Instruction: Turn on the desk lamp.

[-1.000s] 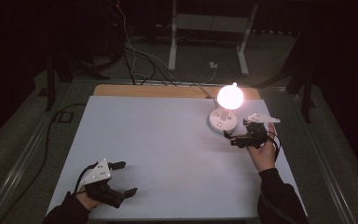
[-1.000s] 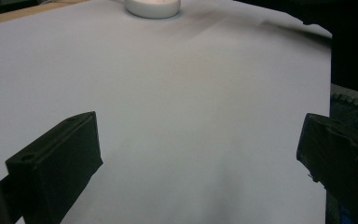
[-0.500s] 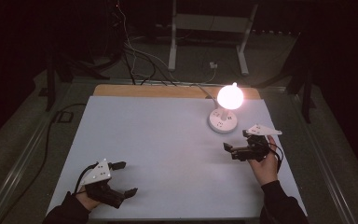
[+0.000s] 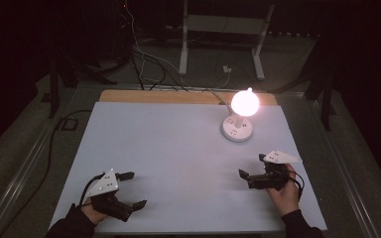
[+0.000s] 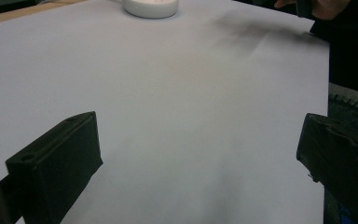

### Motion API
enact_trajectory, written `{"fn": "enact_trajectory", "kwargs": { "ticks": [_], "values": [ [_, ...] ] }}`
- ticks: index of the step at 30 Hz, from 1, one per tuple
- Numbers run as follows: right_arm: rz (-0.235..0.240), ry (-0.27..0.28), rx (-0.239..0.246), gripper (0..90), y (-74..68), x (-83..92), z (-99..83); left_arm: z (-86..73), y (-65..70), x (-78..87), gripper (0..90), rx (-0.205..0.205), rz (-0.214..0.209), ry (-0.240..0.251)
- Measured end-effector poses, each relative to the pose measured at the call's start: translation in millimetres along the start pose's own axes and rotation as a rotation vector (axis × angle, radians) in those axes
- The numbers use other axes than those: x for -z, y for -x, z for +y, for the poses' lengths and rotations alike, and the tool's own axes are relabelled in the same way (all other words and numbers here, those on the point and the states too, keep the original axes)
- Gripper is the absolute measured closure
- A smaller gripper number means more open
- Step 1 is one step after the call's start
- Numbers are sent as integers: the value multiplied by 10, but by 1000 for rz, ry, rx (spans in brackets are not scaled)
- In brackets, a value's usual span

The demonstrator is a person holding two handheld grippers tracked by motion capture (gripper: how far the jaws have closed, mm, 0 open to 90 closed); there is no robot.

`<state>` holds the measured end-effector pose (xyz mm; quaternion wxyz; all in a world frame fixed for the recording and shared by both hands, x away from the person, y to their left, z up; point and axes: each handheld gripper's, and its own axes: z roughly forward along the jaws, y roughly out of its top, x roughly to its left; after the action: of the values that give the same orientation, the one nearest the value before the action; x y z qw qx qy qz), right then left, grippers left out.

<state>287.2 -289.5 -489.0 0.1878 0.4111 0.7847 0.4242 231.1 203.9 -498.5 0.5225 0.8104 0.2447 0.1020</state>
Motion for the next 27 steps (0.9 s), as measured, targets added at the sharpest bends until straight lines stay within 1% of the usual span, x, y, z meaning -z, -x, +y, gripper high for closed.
{"fn": "enact_trajectory", "kwargs": {
  "ticks": [2, 3, 6, 7, 12, 15, 17, 18, 20, 22, 23, 25, 27],
  "values": [
    [1, -10, -6, 0, -12, 16, -57, 0, 0, 0, 3, -5, 0, -5],
    [12, -14, -14, 0, -17, 27, -99, 2, 0, 0, 3, -5, -1, -2],
    [24, -51, -19, 0, -35, 54, -184, 0, 0, 0, 3, -3, 0, -2],
    [28, -55, -23, 0, -48, 68, -211, -1, 0, -1, 3, -4, 0, -3],
    [49, -89, -20, 0, -108, 145, -340, -1, 1, -1, 3, -4, 0, -2],
    [44, -122, -19, 0, -123, 179, -407, 2, 2, -1, 3, -4, 0, 2],
    [41, -133, -23, 0, -119, 202, -434, 1, 2, -1, 3, -2, -1, 2],
    [40, -132, -30, 0, -116, 215, -440, 0, 1, -3, 3, -4, 0, -2],
    [32, -122, -30, 0, -104, 225, -440, 2, -1, -5, 3, -6, -3, -4],
    [30, -119, -23, 0, -100, 215, -439, 4, -1, -6, 3, -3, -5, -1],
    [24, -128, -18, 0, -100, 201, -442, 2, 0, -7, 3, -4, -4, -2],
    [28, -140, -14, 0, -96, 175, -449, 1, 1, -10, 3, -3, -3, -5],
    [26, -144, -8, 0, -98, 167, -450, 4, -1, -10, 3, -1, -3, -2]
  ]
}}
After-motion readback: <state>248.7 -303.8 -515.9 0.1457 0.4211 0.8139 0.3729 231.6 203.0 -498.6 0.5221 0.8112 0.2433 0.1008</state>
